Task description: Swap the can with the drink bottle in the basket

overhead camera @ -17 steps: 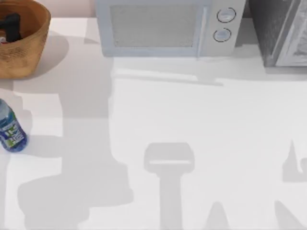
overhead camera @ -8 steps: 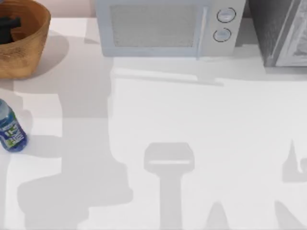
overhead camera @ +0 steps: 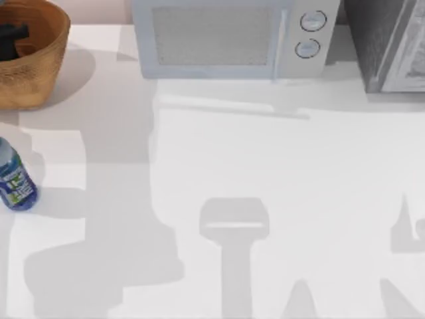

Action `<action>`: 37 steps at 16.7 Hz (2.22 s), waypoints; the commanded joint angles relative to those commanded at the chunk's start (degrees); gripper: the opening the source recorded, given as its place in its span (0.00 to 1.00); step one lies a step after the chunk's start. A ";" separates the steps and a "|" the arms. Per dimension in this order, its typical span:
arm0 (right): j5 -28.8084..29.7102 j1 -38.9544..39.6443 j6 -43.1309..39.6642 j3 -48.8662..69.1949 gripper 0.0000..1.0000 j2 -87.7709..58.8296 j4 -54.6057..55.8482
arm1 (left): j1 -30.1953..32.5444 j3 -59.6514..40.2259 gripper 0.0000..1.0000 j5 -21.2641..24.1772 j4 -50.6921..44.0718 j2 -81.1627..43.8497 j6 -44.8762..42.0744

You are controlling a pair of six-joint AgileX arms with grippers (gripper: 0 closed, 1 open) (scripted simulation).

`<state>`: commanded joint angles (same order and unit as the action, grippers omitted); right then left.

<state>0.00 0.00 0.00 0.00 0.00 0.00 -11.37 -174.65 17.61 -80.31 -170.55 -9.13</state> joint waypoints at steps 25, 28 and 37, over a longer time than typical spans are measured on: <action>0.00 0.00 0.00 0.00 1.00 0.00 0.00 | 11.02 115.39 0.00 -5.71 51.67 113.03 6.80; 0.00 0.00 0.00 0.00 1.00 0.00 0.00 | 11.64 136.19 0.00 -8.95 61.30 132.89 7.53; 0.00 0.00 0.00 0.00 1.00 0.00 0.00 | 11.45 173.04 0.00 -17.11 79.47 168.93 9.05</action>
<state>0.00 0.00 0.00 0.00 0.00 0.00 0.08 -1.61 0.50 -0.85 -1.62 -0.08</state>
